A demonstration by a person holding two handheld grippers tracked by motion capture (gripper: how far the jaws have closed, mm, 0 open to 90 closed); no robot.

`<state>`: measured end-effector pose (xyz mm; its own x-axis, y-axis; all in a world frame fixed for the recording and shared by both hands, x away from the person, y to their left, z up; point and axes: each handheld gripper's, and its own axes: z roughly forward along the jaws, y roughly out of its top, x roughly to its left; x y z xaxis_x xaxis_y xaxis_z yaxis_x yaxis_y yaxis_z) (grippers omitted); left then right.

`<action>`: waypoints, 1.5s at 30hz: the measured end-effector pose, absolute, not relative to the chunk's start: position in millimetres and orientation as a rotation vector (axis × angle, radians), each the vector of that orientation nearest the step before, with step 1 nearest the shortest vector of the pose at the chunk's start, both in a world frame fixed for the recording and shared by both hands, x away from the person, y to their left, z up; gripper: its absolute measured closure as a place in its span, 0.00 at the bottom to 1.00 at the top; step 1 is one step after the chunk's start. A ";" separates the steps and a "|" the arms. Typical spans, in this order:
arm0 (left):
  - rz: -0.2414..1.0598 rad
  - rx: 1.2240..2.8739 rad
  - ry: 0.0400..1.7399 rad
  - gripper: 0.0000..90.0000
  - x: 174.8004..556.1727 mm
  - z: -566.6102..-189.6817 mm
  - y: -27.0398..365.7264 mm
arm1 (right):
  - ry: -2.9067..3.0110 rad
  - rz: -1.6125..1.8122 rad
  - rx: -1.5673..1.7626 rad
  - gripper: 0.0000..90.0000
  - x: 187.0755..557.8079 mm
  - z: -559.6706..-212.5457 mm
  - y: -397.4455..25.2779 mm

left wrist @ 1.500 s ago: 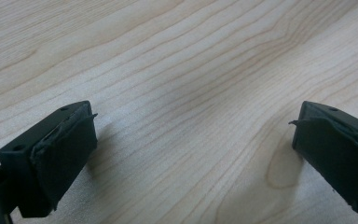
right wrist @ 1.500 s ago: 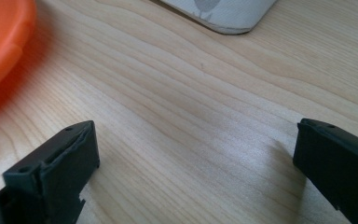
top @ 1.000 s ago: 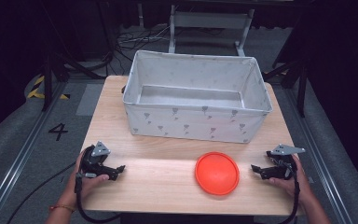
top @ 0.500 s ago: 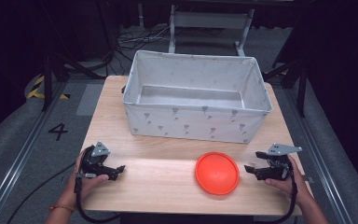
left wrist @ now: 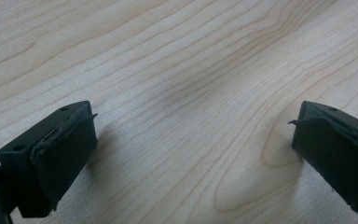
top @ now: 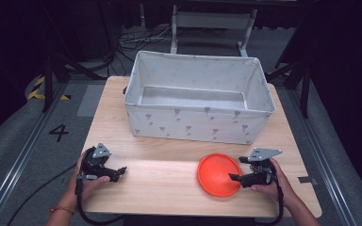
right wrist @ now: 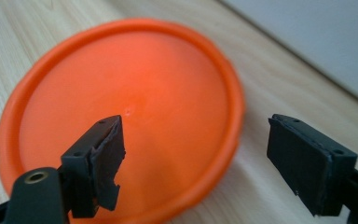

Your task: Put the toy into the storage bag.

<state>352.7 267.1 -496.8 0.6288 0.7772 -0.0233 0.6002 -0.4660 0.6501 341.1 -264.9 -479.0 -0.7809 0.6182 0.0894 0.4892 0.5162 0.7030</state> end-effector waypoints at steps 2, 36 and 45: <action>0.367 2.223 1.073 0.00 352.7 -496.8 267.1 | 2.615 1.083 0.935 0.22 343.0 -486.4 -258.3; 0.369 2.217 1.086 0.00 353.2 -496.8 265.3 | 2.634 1.398 0.823 0.91 343.2 -439.3 -246.1; 0.370 2.217 1.086 0.00 353.1 -496.8 265.3 | 2.610 1.298 0.657 0.92 332.6 -409.2 -243.3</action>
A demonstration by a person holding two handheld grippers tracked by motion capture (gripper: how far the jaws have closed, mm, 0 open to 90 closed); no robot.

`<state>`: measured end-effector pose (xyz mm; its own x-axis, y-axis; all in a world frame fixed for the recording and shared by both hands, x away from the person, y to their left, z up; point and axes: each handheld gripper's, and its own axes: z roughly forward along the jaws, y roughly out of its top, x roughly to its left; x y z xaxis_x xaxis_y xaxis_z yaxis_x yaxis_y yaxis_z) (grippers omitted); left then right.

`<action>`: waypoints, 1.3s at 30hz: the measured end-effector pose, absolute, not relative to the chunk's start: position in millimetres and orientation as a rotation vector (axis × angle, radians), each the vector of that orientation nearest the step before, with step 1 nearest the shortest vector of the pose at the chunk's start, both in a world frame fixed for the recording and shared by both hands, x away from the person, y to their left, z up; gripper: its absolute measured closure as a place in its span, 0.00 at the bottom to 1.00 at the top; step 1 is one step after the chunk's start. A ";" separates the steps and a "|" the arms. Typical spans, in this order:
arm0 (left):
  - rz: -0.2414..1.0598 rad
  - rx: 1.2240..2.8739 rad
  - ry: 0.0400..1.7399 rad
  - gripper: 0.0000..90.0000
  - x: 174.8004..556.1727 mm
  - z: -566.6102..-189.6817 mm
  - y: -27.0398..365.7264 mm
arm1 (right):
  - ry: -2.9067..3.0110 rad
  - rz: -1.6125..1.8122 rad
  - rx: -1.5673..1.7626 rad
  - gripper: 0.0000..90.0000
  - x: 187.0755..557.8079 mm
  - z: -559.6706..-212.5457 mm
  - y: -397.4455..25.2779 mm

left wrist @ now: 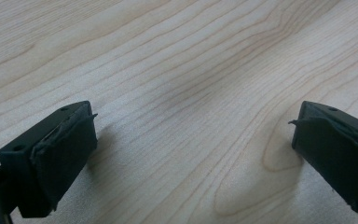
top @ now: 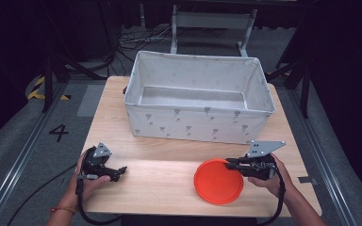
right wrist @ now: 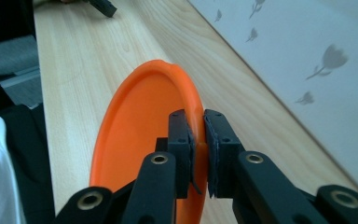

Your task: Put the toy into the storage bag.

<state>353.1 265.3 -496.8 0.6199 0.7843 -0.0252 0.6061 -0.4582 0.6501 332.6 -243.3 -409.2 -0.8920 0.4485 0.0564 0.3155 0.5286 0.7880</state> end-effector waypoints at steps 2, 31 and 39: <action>0.371 2.218 1.087 0.00 353.1 -496.7 265.3 | 2.605 1.276 0.624 0.92 330.6 -402.4 -242.8; 0.372 2.217 1.084 0.00 353.0 -496.9 265.4 | 2.601 1.004 0.402 0.92 334.1 -291.2 -251.4; 0.373 2.217 1.084 0.00 352.9 -496.9 265.4 | 2.602 0.964 0.371 0.92 339.4 -258.8 -250.6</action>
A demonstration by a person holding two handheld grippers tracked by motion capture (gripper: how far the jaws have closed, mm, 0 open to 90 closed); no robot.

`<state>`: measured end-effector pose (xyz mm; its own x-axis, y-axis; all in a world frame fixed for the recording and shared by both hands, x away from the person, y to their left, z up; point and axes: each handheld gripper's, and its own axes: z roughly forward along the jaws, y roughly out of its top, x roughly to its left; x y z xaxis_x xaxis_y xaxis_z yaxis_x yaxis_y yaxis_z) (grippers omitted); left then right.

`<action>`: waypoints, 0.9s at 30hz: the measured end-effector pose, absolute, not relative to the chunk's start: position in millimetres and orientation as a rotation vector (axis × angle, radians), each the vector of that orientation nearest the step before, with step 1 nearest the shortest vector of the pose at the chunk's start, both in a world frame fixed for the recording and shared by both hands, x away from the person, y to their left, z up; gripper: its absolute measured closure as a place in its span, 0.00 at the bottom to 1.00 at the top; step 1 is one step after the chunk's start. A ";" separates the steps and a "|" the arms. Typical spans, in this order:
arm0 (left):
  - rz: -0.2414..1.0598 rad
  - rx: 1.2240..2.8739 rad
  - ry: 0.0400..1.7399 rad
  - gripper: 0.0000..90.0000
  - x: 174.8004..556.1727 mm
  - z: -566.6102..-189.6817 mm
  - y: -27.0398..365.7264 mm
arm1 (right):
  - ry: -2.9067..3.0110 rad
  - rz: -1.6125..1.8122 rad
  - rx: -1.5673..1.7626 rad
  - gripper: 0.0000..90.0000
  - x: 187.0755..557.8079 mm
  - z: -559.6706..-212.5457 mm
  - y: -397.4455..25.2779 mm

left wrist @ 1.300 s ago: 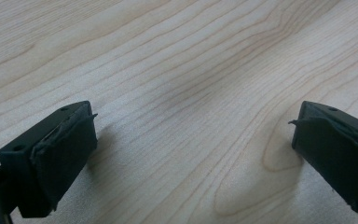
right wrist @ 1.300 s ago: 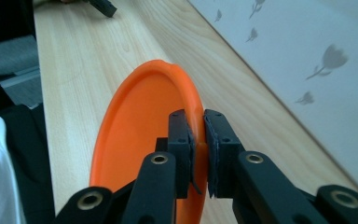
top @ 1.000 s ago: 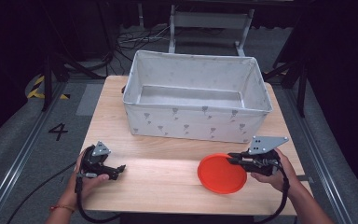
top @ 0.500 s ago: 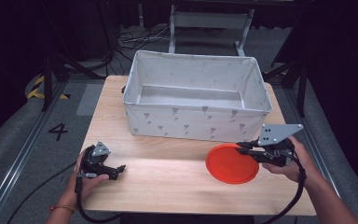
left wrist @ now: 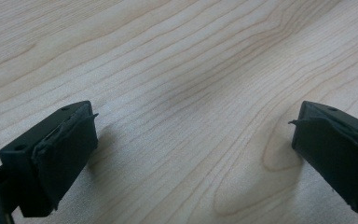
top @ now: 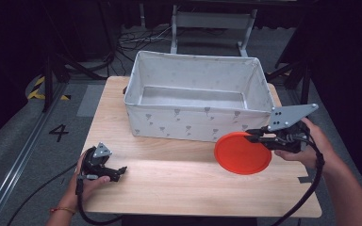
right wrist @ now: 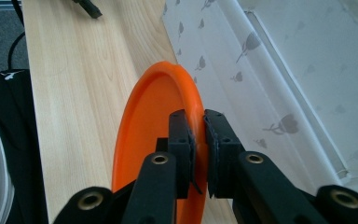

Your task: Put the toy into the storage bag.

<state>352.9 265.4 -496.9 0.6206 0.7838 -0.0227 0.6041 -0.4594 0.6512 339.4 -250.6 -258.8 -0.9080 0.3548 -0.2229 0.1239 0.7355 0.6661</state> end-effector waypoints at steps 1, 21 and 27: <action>0.372 2.217 1.084 0.00 352.9 -496.9 265.4 | 2.598 0.961 0.370 0.92 339.8 -254.7 -251.1; 0.380 2.218 1.080 0.01 352.8 -496.8 265.7 | 2.459 0.983 0.386 0.92 368.9 -184.2 -257.8; 0.380 2.219 1.078 0.01 352.9 -496.8 265.7 | 2.370 0.992 0.433 0.92 386.2 -161.7 -263.1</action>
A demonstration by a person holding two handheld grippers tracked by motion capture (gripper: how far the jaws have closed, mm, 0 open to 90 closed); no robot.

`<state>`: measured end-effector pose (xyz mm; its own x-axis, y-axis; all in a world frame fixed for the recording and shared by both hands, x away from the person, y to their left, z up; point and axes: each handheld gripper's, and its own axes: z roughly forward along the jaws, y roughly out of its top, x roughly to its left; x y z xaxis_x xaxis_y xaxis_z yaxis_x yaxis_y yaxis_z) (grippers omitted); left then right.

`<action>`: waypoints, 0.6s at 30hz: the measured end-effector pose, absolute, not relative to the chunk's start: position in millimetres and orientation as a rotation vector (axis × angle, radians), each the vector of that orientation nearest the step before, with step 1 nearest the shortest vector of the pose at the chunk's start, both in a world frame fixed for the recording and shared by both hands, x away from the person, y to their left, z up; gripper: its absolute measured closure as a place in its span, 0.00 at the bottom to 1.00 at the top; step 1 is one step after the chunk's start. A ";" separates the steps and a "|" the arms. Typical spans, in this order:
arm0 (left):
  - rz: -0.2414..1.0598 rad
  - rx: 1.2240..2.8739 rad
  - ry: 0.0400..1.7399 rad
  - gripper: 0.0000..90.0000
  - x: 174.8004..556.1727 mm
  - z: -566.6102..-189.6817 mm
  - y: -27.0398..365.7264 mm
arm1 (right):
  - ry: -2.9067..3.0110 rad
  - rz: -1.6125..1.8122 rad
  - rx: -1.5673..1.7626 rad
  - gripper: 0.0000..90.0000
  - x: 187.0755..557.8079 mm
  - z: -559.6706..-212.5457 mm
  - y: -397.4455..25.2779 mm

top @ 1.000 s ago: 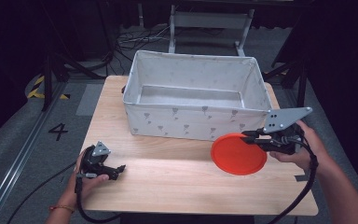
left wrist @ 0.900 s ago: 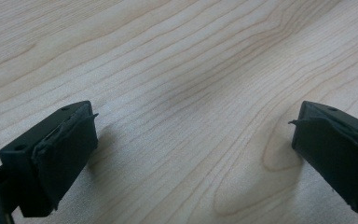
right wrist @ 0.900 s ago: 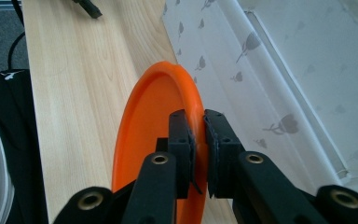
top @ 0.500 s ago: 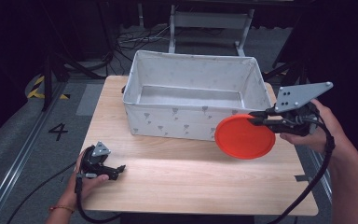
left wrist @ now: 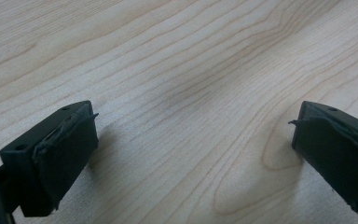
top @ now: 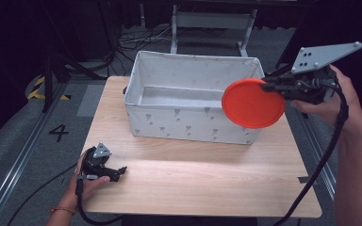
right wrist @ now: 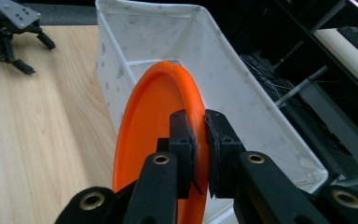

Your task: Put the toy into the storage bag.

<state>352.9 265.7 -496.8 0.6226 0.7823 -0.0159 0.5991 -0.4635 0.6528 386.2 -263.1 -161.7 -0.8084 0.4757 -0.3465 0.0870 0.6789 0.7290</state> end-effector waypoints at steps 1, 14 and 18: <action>0.381 2.219 1.079 0.01 352.8 -496.8 265.7 | 2.365 0.986 0.441 0.92 389.0 -159.5 -263.3; 0.365 2.212 1.088 0.01 352.0 -497.1 265.2 | 2.326 0.968 0.532 0.92 453.0 -164.9 -262.2; 0.365 2.216 1.081 0.01 352.3 -497.1 265.5 | 2.358 0.951 0.547 0.92 469.3 -174.4 -260.4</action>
